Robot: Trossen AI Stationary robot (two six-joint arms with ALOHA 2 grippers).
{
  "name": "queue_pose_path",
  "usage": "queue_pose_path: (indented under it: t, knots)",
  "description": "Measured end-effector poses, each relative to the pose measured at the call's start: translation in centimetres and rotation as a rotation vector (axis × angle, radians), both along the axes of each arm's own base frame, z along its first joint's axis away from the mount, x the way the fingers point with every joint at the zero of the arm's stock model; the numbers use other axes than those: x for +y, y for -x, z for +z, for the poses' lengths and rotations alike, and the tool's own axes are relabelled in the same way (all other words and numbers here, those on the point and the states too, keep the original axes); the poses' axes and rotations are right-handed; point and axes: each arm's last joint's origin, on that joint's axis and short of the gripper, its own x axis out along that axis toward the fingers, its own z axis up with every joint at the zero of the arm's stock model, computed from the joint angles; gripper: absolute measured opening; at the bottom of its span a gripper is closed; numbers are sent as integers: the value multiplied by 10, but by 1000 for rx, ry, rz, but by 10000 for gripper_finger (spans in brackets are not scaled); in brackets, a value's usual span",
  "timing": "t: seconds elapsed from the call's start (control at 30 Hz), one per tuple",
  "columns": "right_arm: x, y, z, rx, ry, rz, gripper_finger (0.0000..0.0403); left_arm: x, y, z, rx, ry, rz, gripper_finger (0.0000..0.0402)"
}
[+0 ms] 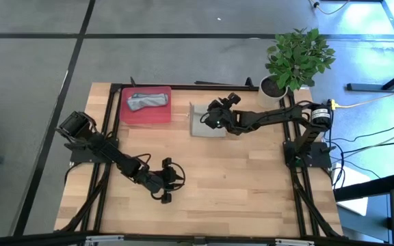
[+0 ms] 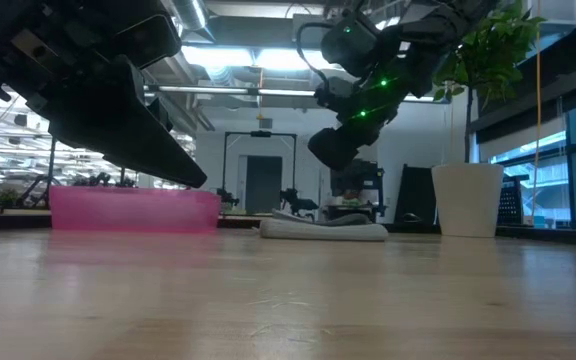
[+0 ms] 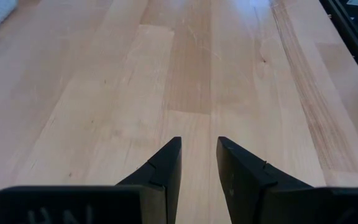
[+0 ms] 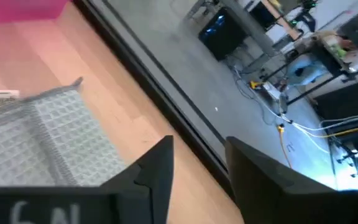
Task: Roll microfiber towels into tight, uniform cylinder then place into a basket
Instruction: Fold the gray towel
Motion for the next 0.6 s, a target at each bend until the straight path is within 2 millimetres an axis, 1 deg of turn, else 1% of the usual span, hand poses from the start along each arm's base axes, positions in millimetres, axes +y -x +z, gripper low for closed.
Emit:
queue_pose_path:
  t: [0.1,0.2,0.27,0.33,0.5,0.6]
  knots:
    - [9,-2,0,-7,-105,129,160,2,-1,0,-4,-9,16,94]
    - [17,-1,-9,2,-326,283,164,7,-3,0,-5,-11,37,94]
    - [18,0,-18,-20,-467,335,164,10,-5,0,-4,-12,48,94]
    - [19,6,-29,-12,-543,334,164,13,-6,0,-4,-12,60,94]
    - [21,16,-51,11,-590,274,164,19,-9,0,3,-9,71,94]
    - [22,22,-58,10,-625,243,165,18,-9,0,5,-10,69,94]
